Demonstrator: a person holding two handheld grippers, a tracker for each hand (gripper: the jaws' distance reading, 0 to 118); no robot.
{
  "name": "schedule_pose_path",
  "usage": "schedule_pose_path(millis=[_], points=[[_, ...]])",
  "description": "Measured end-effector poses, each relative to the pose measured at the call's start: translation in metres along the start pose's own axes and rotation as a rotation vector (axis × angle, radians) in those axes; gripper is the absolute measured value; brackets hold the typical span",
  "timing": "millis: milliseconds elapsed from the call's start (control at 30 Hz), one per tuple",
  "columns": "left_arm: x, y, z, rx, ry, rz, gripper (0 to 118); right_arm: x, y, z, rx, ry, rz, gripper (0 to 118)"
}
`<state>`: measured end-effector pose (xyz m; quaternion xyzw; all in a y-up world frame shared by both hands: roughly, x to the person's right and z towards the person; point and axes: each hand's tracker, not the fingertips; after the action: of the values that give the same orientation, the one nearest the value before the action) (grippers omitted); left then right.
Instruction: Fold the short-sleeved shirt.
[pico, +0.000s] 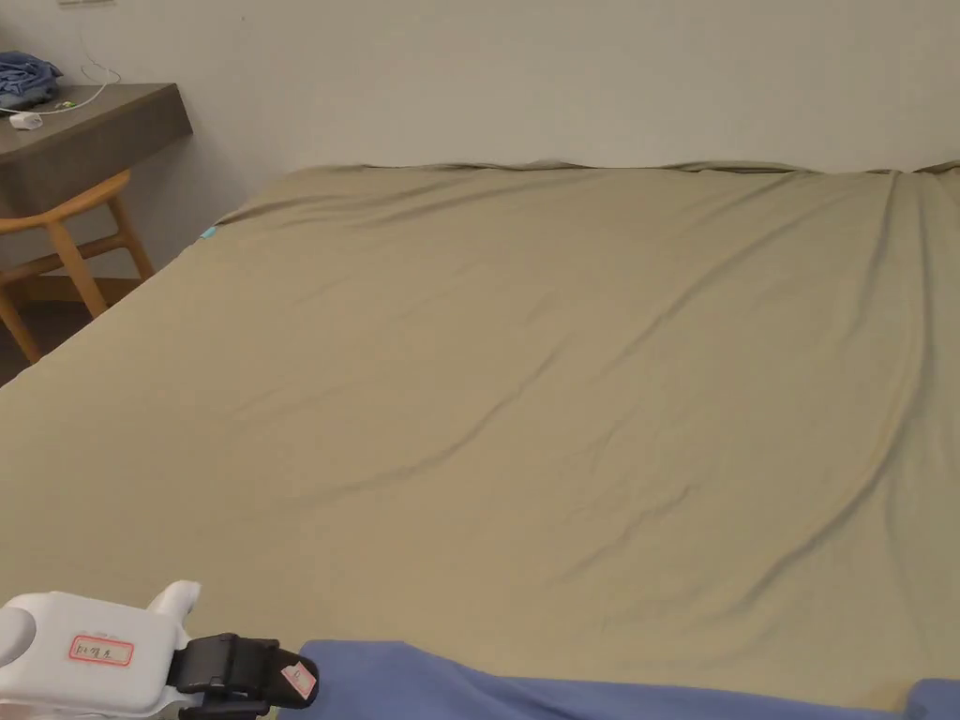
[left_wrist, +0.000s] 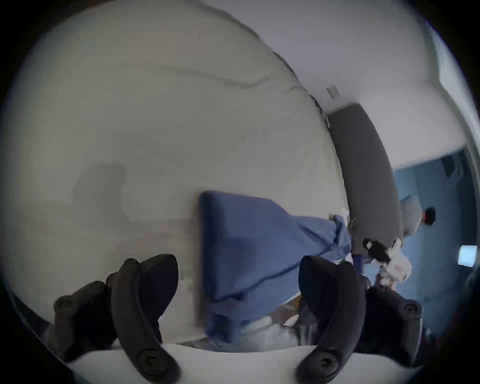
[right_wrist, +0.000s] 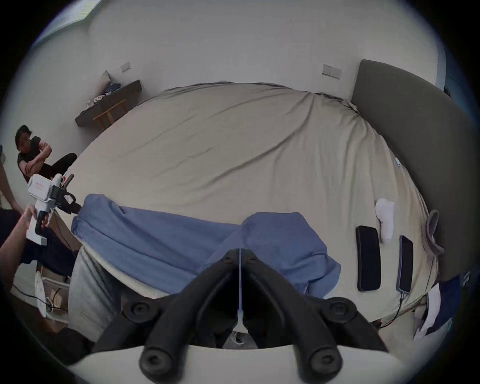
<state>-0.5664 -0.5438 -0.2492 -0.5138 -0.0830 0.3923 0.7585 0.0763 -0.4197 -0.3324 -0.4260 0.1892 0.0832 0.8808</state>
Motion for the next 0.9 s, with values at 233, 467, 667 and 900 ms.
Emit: schedule_pose_path(millis=[233, 467, 667, 900], points=[[-0.014, -0.011, -0.036, 0.007, -0.261, 0.148, 104, 0.000, 0.005, -0.005, -0.018, 0.013, -0.004, 4], [0.012, -0.024, -0.063, 0.099, -0.124, 0.053, 7, -0.007, 0.007, -0.012, -0.020, 0.045, 0.009, 4], [0.065, -0.041, -0.025, 0.171, -0.001, -0.008, 7, 0.004, -0.002, -0.004, -0.009, 0.062, -0.001, 4], [0.183, -0.035, -0.009, 0.194, 0.187, -0.169, 7, 0.020, -0.009, 0.000, 0.001, 0.046, -0.021, 4]])
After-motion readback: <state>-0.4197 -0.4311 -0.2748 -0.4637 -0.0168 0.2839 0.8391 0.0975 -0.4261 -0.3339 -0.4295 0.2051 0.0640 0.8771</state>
